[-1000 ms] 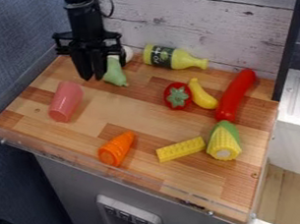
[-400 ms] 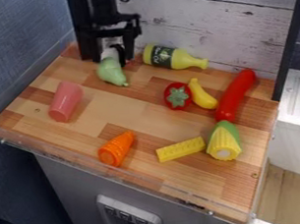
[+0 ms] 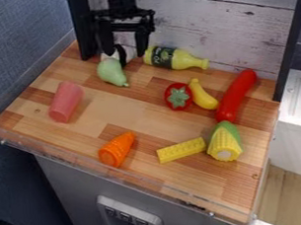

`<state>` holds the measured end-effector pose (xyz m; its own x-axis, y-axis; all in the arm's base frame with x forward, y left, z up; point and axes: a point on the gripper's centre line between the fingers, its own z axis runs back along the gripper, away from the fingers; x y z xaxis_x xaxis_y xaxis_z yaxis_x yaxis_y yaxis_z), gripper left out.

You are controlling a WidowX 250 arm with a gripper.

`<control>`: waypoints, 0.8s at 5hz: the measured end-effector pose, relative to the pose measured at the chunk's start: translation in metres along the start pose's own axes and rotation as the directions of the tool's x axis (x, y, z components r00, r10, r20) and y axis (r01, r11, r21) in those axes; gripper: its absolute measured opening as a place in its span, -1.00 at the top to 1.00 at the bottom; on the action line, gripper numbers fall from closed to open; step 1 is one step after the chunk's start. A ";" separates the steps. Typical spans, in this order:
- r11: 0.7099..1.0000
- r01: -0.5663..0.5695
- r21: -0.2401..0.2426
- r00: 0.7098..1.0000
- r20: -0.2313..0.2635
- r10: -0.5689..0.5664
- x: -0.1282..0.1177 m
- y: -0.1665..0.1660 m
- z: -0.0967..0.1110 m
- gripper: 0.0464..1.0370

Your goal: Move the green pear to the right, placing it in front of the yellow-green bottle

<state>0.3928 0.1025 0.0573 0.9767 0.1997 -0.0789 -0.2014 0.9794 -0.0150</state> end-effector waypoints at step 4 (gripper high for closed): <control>0.990 -0.141 -0.001 0.990 -0.023 0.141 0.000 0.007 -0.046 -0.92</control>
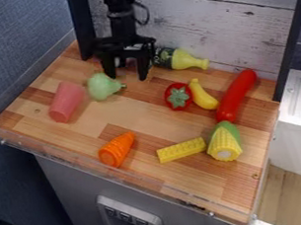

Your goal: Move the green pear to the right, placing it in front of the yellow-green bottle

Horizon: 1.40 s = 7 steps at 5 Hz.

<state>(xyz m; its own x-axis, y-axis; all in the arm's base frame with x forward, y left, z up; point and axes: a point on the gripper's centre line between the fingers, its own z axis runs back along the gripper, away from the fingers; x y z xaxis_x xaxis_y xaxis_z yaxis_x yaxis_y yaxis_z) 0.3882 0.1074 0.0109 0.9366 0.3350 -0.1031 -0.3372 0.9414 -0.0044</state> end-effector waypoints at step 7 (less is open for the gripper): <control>0.995 0.103 0.015 0.994 0.021 -0.103 0.007 0.004 -0.003 0.99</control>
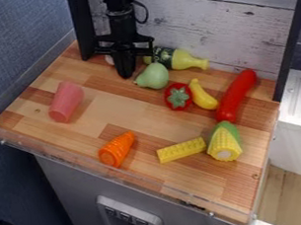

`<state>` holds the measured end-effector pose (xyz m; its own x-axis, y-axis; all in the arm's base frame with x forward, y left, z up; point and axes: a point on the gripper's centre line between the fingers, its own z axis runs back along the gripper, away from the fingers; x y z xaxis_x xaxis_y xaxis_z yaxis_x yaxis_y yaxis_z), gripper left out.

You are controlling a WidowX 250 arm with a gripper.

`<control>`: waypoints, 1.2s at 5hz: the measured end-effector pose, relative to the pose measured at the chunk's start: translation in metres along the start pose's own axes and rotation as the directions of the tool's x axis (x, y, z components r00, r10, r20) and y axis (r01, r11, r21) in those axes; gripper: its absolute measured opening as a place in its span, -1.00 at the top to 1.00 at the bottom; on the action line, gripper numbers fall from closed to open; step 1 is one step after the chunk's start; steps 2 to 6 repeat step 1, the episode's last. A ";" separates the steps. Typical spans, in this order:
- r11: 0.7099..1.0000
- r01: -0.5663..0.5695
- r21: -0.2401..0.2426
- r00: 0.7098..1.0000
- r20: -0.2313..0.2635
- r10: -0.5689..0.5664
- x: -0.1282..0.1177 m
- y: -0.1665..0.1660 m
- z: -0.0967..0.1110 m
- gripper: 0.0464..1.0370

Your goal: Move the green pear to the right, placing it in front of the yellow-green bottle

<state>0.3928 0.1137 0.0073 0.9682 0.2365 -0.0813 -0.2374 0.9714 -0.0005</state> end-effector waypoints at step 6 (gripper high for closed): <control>0.995 0.096 -0.002 0.994 -0.046 -0.096 -0.005 0.002 0.006 0.99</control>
